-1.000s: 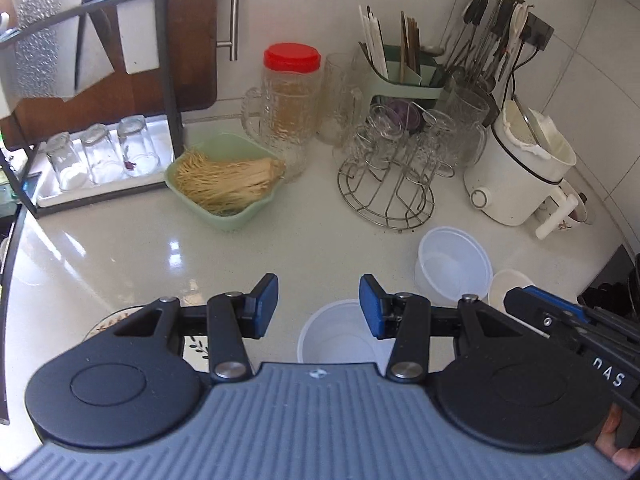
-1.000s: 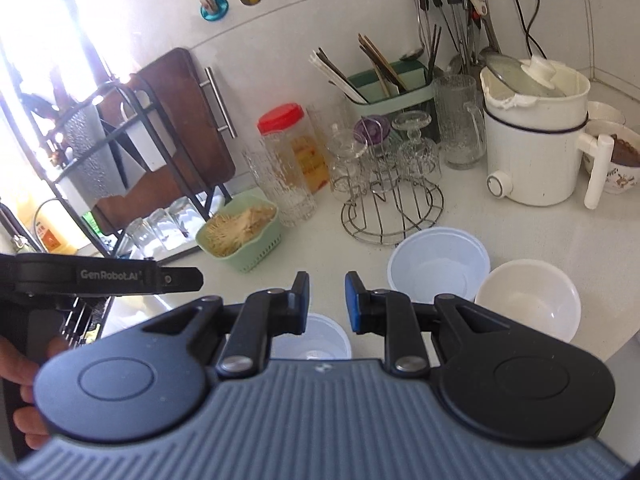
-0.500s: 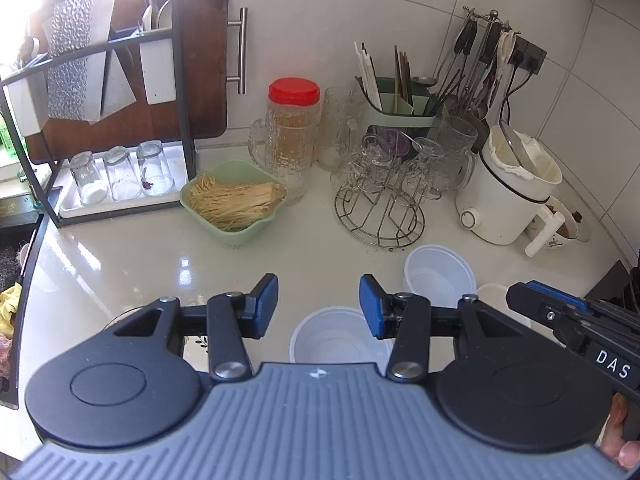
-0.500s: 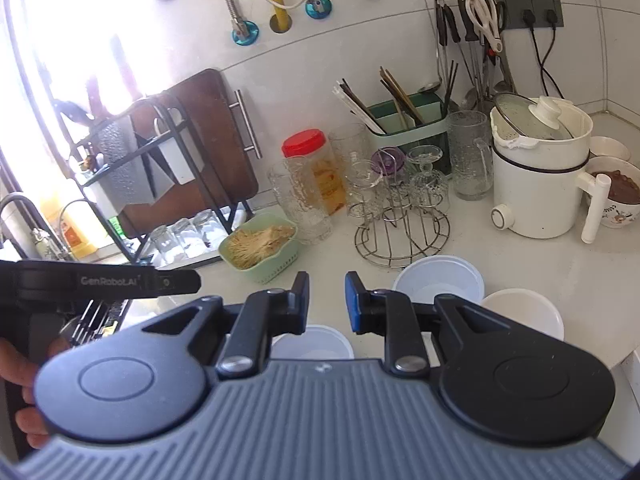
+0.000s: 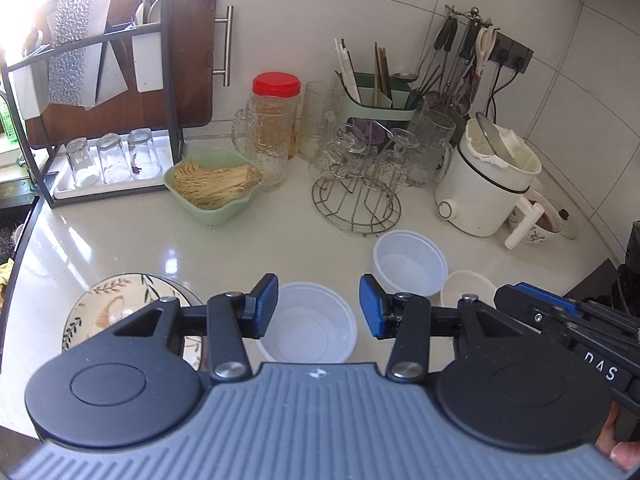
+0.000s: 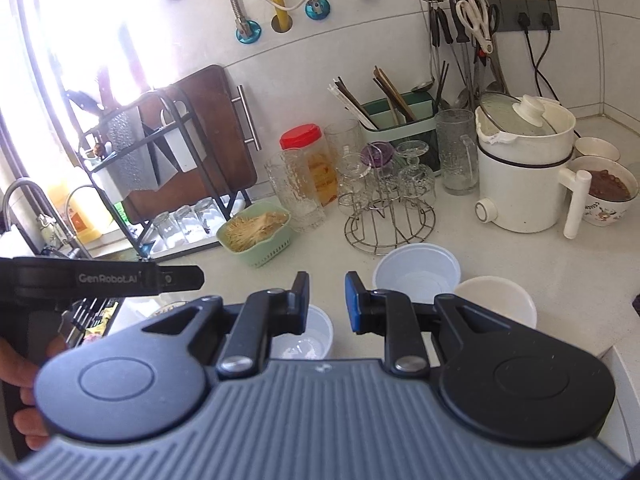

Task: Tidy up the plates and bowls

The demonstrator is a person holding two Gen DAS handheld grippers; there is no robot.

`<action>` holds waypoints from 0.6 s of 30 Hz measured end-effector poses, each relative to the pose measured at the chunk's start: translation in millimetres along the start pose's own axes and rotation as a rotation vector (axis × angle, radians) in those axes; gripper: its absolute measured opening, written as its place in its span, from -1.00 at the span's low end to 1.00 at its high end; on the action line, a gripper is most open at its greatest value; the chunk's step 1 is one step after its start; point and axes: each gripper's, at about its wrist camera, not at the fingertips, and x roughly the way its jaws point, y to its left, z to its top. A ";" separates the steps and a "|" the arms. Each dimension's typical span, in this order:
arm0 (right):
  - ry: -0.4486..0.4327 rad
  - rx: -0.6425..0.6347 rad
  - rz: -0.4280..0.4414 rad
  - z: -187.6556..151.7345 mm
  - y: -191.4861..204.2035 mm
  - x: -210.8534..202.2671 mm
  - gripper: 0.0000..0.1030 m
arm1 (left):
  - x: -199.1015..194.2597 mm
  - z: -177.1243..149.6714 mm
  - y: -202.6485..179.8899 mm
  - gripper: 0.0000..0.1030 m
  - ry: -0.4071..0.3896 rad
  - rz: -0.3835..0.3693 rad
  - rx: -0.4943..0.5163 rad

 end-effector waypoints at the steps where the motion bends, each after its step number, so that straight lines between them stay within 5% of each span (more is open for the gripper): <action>1: 0.001 0.002 -0.005 -1.7 -2.8 -1.6 -0.55 | -0.5 -2.3 -3.8 -0.01 -0.001 -0.006 0.001; 18: 0.023 0.060 -0.081 -26.3 -33.6 -15.8 -0.55 | 10.1 -25.1 -32.2 -0.01 0.041 -0.089 0.042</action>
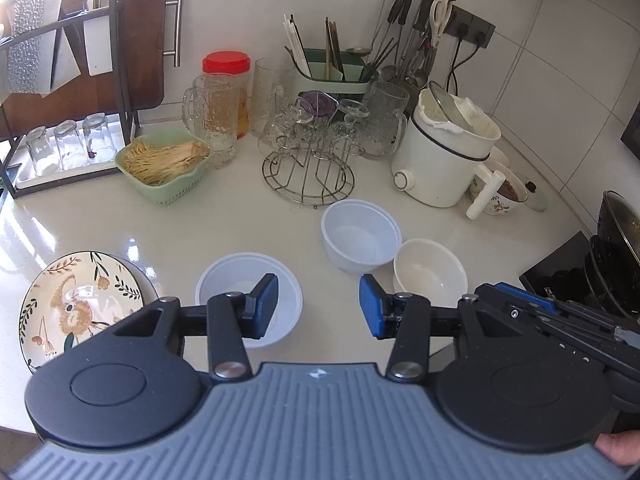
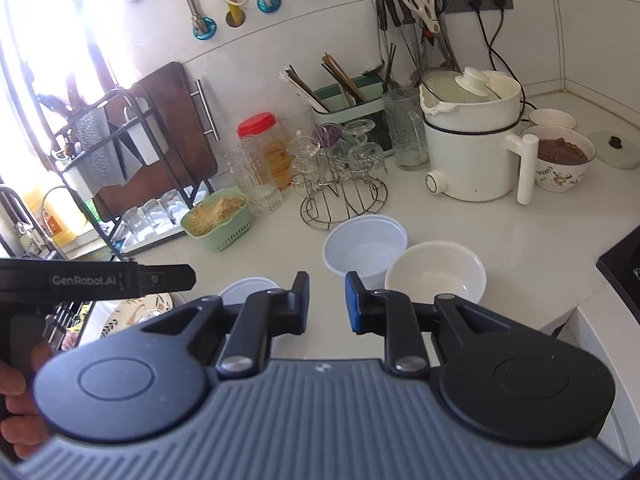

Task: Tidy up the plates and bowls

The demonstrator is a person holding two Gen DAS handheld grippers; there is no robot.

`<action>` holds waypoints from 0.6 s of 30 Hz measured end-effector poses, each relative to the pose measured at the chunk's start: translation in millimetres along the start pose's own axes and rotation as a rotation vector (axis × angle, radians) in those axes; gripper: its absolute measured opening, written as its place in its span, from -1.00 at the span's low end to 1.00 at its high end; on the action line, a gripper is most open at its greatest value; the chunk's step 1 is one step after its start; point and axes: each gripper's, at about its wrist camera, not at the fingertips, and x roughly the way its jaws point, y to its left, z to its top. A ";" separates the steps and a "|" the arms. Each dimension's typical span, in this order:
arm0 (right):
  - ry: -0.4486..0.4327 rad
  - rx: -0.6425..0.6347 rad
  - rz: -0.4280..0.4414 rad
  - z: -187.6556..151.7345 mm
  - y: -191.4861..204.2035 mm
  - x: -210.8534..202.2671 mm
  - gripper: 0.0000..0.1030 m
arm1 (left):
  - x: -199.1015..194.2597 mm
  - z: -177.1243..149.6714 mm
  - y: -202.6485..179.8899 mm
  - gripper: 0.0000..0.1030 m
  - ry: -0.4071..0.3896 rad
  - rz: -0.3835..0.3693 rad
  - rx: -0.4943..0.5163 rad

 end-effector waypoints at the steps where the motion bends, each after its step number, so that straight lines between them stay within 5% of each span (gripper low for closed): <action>1: 0.004 -0.006 -0.002 -0.6 -0.6 1.1 -0.55 | 0.7 0.0 0.4 -0.01 0.002 0.000 -0.003; 18: -0.015 0.010 -0.046 7.6 -13.6 37.7 -0.55 | 35.8 15.2 16.5 -0.01 0.018 0.003 0.022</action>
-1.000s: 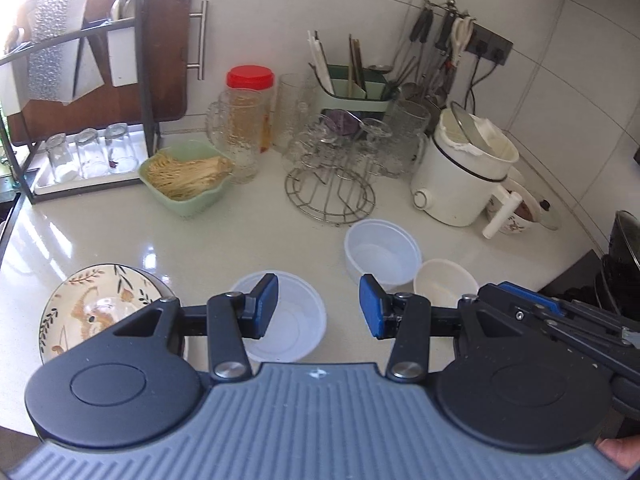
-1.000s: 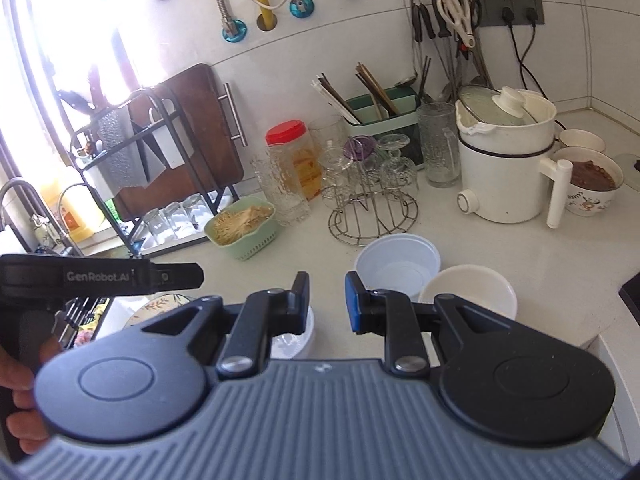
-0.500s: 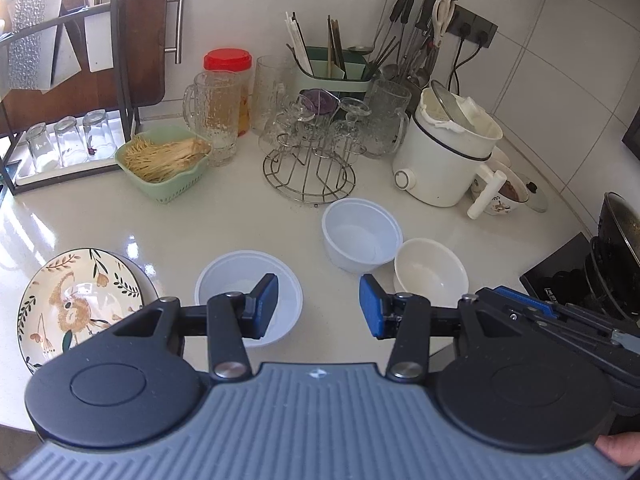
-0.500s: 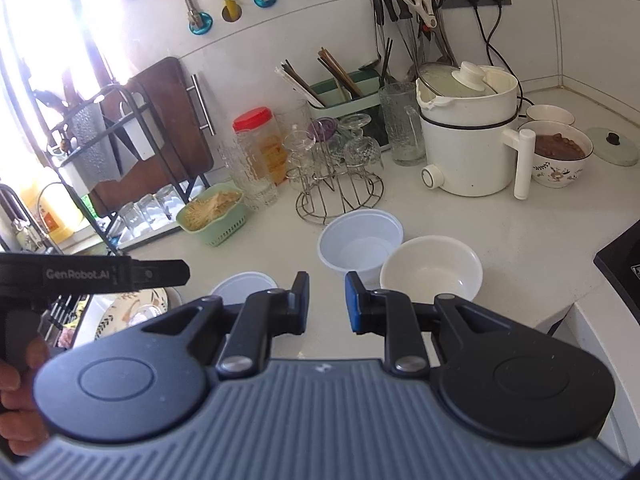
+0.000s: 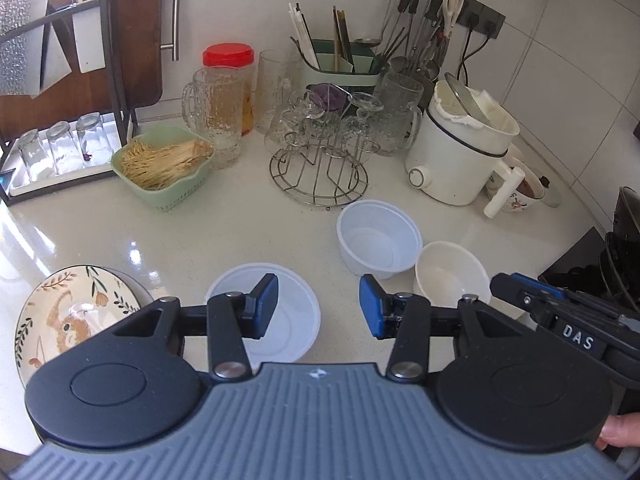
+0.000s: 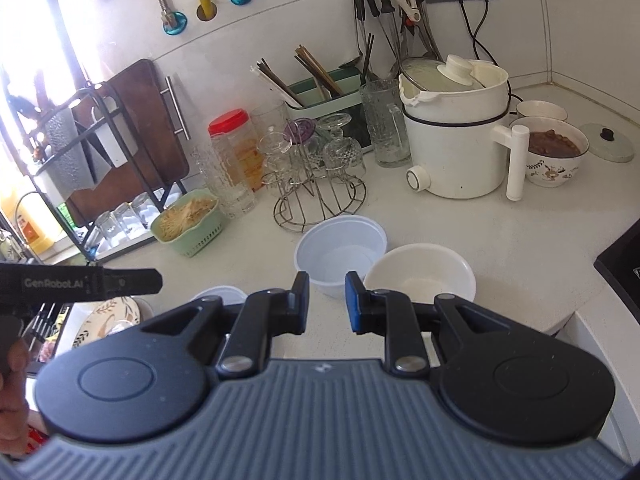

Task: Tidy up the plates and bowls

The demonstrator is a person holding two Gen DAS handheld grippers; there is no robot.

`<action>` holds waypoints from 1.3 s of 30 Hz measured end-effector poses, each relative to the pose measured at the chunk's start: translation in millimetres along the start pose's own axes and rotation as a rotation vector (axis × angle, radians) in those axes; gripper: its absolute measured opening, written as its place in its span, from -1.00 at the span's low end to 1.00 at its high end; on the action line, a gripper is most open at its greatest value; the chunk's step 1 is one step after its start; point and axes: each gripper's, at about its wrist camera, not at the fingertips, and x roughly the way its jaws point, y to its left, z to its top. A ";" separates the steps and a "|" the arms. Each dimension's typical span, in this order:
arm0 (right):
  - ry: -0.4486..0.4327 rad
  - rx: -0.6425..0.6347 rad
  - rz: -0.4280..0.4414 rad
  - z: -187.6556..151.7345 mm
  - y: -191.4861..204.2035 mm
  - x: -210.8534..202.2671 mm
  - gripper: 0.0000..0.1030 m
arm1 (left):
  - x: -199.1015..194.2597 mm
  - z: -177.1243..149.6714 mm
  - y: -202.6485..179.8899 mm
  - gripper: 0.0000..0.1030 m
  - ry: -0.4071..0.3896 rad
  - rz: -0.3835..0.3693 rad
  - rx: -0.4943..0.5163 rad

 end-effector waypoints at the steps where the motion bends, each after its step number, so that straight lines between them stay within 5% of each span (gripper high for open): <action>1: -0.003 -0.003 0.000 1.5 -0.4 3.3 -0.55 | 2.0 1.0 -1.2 -0.01 -0.003 -0.001 0.006; 27: 0.099 0.004 -0.012 42.8 -34.6 114.6 -0.54 | 135.6 35.0 6.8 0.08 0.123 -0.101 -0.095; 34: 0.152 -0.041 -0.053 51.5 -40.2 151.6 -0.54 | 167.4 39.0 8.9 0.08 0.193 -0.211 -0.194; 39: 0.172 0.006 -0.072 53.5 -53.8 175.3 -0.54 | 187.9 45.3 3.0 0.08 0.220 -0.192 -0.169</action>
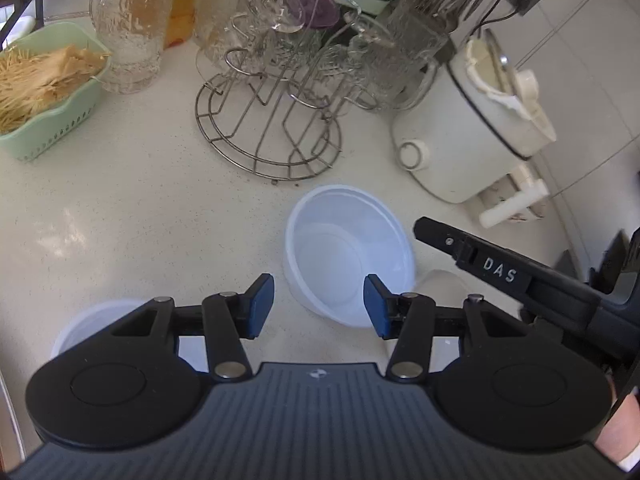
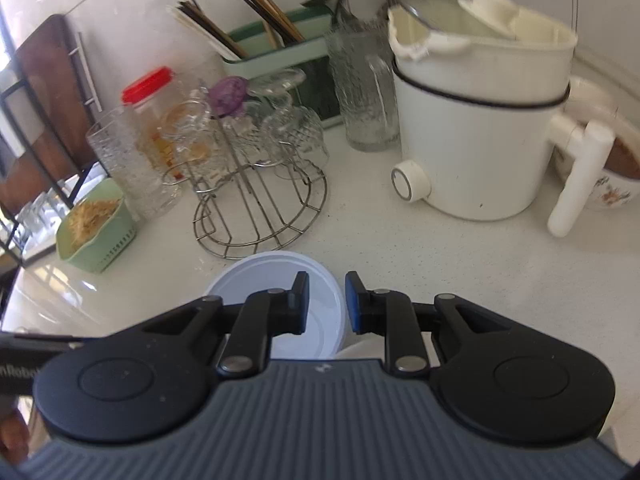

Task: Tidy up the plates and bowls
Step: 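Move both grippers to the second plastic bowl by the rice cooker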

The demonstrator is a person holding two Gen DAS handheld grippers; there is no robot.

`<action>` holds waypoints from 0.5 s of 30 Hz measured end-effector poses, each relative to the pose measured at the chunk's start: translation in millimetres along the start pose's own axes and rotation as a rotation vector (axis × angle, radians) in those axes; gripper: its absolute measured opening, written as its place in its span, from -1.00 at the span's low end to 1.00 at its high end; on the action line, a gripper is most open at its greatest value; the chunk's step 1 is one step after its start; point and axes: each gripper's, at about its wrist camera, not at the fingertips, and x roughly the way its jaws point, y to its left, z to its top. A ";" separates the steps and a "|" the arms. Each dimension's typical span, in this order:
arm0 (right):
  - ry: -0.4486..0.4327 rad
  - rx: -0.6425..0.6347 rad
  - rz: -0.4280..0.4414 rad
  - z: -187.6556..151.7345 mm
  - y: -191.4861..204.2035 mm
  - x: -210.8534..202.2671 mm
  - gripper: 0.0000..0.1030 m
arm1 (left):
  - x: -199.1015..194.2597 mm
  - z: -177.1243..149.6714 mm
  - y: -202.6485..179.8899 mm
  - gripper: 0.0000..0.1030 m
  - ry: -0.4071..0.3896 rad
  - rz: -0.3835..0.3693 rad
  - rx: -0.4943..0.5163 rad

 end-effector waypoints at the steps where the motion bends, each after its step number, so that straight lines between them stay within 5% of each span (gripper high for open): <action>1: 0.008 0.009 -0.001 0.5 -2.2 4.1 -0.54 | 3.7 2.4 -0.3 0.08 0.001 0.011 0.005; 10: 0.110 0.068 0.016 -8.3 -9.7 34.0 -0.54 | 28.6 11.7 6.8 0.02 0.047 0.019 -0.023; 15: 0.112 0.061 0.029 -13.0 -5.2 35.4 -0.60 | 40.3 12.5 3.8 -0.52 0.066 0.056 0.018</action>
